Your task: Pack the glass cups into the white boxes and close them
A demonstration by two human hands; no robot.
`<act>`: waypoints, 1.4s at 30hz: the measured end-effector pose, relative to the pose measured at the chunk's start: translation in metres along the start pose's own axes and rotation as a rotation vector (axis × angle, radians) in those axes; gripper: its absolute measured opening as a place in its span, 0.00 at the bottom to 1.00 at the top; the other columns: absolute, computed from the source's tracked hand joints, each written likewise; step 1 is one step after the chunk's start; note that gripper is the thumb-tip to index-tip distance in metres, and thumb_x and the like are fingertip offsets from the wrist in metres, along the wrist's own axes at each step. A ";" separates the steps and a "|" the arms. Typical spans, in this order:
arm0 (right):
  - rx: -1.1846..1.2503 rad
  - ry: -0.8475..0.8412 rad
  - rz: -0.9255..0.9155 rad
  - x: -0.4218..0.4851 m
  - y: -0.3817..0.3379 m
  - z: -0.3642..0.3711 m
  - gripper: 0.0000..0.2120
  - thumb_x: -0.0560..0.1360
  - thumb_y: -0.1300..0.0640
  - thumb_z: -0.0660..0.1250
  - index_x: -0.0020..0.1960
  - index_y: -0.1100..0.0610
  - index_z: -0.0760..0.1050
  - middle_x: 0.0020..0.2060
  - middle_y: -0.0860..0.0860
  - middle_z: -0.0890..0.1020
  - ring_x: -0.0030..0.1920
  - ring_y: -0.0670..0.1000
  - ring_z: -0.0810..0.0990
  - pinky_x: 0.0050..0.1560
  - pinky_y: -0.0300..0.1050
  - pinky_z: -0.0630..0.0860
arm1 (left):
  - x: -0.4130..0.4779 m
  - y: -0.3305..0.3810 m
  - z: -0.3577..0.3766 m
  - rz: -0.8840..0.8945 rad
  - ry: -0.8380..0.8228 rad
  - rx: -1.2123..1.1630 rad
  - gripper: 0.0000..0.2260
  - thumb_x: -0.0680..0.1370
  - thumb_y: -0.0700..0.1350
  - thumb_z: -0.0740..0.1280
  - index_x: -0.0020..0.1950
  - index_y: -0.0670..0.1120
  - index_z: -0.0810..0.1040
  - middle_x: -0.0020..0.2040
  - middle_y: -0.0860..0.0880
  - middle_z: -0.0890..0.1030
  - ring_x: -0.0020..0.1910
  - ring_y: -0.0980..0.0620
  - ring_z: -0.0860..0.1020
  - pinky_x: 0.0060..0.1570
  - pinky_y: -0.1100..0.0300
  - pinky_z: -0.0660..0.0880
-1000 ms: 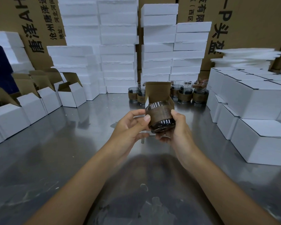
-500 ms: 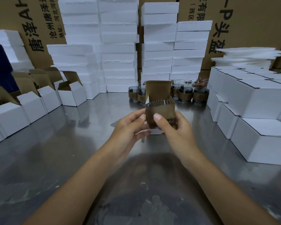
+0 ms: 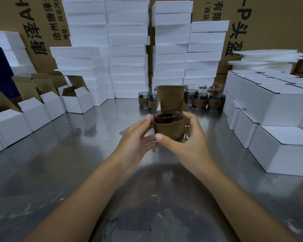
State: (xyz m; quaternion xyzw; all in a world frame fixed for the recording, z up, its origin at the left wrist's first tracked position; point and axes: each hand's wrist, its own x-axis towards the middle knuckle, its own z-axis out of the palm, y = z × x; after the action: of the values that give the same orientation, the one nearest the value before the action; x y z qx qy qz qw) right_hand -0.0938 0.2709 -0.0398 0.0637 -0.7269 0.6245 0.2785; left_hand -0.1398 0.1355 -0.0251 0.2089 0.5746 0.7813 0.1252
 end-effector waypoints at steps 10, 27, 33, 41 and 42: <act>-0.229 -0.034 -0.182 0.003 -0.001 -0.004 0.33 0.62 0.53 0.80 0.58 0.36 0.66 0.53 0.27 0.74 0.58 0.34 0.72 0.57 0.28 0.68 | -0.002 0.007 -0.004 0.088 -0.087 -0.101 0.22 0.72 0.44 0.66 0.66 0.44 0.74 0.60 0.46 0.80 0.57 0.48 0.79 0.48 0.60 0.77; -0.405 -0.029 -0.266 0.002 0.003 -0.007 0.35 0.65 0.55 0.78 0.66 0.40 0.64 0.59 0.36 0.75 0.59 0.41 0.74 0.57 0.48 0.76 | 0.000 0.006 -0.004 0.154 -0.029 -0.192 0.13 0.69 0.41 0.68 0.52 0.48 0.79 0.54 0.49 0.82 0.54 0.48 0.80 0.48 0.58 0.78; -0.211 -0.028 -0.124 0.001 0.002 -0.005 0.39 0.63 0.53 0.79 0.66 0.44 0.60 0.58 0.37 0.76 0.60 0.37 0.73 0.60 0.35 0.70 | -0.002 0.007 -0.003 0.141 -0.032 -0.132 0.12 0.70 0.43 0.67 0.52 0.50 0.81 0.53 0.51 0.83 0.54 0.51 0.81 0.46 0.61 0.78; 0.035 0.017 0.002 0.006 -0.004 -0.004 0.16 0.71 0.53 0.72 0.55 0.42 0.72 0.46 0.35 0.81 0.49 0.38 0.80 0.44 0.32 0.75 | -0.004 0.009 -0.001 0.112 0.012 0.020 0.08 0.71 0.43 0.68 0.47 0.52 0.84 0.54 0.50 0.82 0.61 0.48 0.76 0.65 0.50 0.67; 0.083 0.022 0.044 0.007 -0.004 -0.004 0.12 0.72 0.52 0.71 0.54 0.44 0.73 0.45 0.39 0.82 0.46 0.41 0.82 0.41 0.31 0.75 | -0.004 0.009 -0.001 0.108 0.000 0.014 0.09 0.70 0.44 0.68 0.47 0.53 0.84 0.53 0.50 0.82 0.59 0.50 0.77 0.63 0.52 0.68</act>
State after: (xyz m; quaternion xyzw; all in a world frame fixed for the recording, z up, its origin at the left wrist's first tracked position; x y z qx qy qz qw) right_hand -0.0964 0.2757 -0.0326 0.0523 -0.6984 0.6610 0.2696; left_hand -0.1364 0.1306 -0.0170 0.2404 0.5678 0.7830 0.0813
